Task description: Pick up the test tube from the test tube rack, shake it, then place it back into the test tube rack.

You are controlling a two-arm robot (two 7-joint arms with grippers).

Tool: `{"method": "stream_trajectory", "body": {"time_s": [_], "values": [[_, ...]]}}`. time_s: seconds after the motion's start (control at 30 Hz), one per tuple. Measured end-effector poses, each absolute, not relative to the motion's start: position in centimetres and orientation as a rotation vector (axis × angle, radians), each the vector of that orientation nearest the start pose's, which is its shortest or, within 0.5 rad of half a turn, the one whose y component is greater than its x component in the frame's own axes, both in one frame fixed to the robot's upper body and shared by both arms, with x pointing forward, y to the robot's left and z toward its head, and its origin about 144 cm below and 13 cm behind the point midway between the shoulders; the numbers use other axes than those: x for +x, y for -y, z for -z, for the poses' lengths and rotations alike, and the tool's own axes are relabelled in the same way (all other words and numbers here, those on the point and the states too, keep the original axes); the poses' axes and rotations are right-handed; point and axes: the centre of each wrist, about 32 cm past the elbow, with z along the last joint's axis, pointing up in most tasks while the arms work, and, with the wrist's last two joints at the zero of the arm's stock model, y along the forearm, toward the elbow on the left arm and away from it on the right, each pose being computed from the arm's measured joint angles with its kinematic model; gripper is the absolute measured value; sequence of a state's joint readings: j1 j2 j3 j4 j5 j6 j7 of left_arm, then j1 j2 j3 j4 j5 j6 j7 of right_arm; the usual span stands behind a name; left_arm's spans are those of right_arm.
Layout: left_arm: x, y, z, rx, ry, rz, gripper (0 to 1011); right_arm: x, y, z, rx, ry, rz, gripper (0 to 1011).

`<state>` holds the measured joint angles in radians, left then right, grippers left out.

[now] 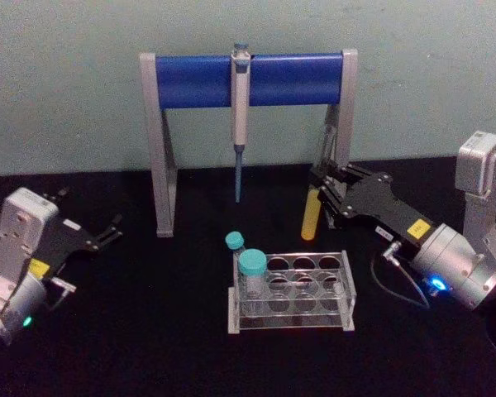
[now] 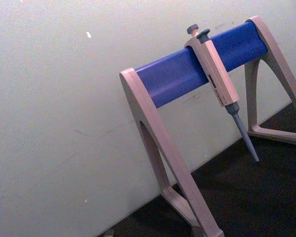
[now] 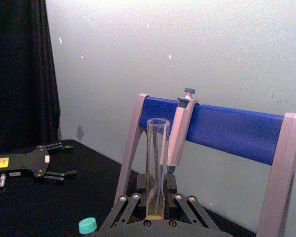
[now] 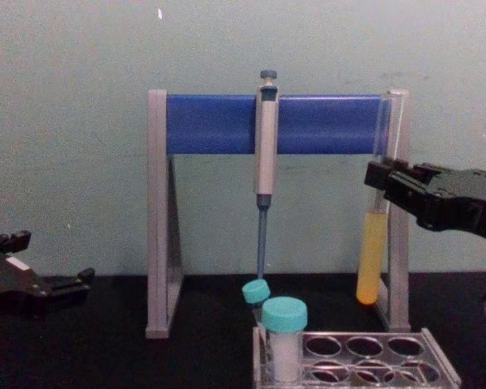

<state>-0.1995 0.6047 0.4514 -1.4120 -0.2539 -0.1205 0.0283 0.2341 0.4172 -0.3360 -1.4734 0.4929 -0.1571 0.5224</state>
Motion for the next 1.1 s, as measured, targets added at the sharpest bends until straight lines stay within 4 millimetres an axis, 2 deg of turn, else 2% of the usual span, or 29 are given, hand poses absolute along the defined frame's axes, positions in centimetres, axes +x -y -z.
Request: {"method": "stream_trajectory", "body": {"time_s": [0.67,1.1], "values": [[48.9,-31.0,-114.0,0.304,0.285,-1.248,1010,50.8,26.3,-117.8,0.125,0.111,0.78,226],[48.9,-31.0,-114.0,0.305,0.285,-1.248,1009,49.0,26.6,-118.0,0.13,0.096,0.763,226]]}}
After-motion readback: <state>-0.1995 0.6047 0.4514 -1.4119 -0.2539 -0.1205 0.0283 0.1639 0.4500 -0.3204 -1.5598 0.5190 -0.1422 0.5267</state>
